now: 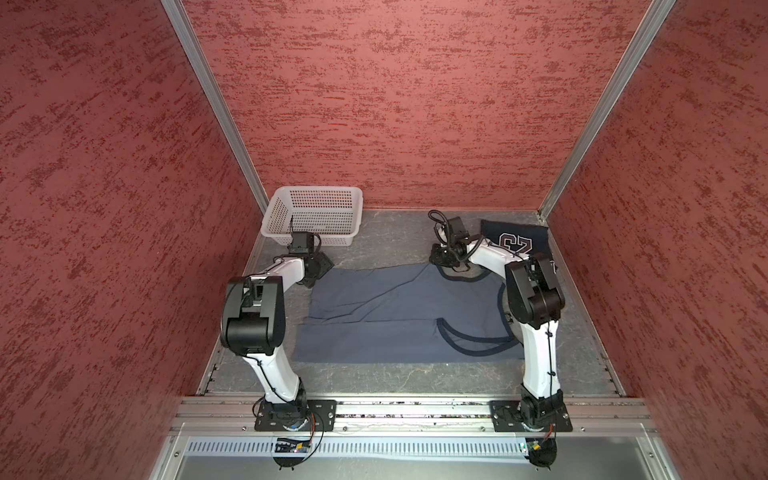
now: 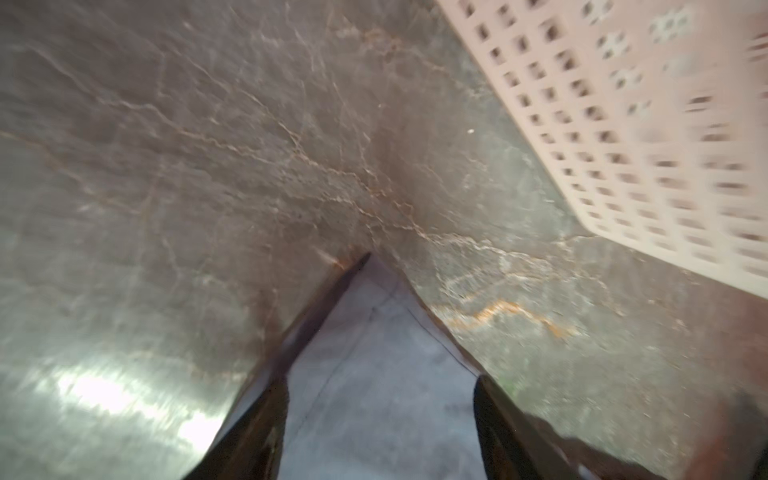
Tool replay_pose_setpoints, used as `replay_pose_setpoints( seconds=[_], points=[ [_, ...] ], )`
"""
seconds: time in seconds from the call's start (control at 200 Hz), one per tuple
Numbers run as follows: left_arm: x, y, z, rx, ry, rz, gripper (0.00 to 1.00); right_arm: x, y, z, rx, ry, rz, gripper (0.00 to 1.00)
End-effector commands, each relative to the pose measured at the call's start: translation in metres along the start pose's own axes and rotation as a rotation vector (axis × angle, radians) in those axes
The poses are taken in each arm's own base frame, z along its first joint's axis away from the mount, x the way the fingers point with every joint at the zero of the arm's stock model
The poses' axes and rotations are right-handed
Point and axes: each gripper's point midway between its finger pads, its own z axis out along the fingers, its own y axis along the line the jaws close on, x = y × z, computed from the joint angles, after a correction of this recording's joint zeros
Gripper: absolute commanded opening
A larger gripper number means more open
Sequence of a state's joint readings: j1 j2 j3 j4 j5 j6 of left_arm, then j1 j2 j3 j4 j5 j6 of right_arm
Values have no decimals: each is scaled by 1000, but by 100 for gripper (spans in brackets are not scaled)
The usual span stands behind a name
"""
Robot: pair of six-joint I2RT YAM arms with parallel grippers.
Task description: Fold and stack the tank tops
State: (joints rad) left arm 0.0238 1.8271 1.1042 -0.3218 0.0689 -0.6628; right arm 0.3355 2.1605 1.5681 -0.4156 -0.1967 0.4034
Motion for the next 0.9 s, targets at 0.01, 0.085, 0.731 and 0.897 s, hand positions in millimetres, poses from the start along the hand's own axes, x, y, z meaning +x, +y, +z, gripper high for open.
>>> replay_pose_setpoints(
  seconds=[0.01,0.085,0.731,0.897],
  points=[
    [-16,-8,8,-6,-40,42,67,-4,5,0,-2,-8,-23,32],
    [-19,-6,12,-25,-46,53,65,-3,6,1,-6,-6,-27,32],
    [-3,10,22,-179,7,53,33,10,16,2,-21,6,-32,29],
    [-2,12,20,-172,-9,46,18,10,17,-1,-23,0,-31,28]
  ],
)
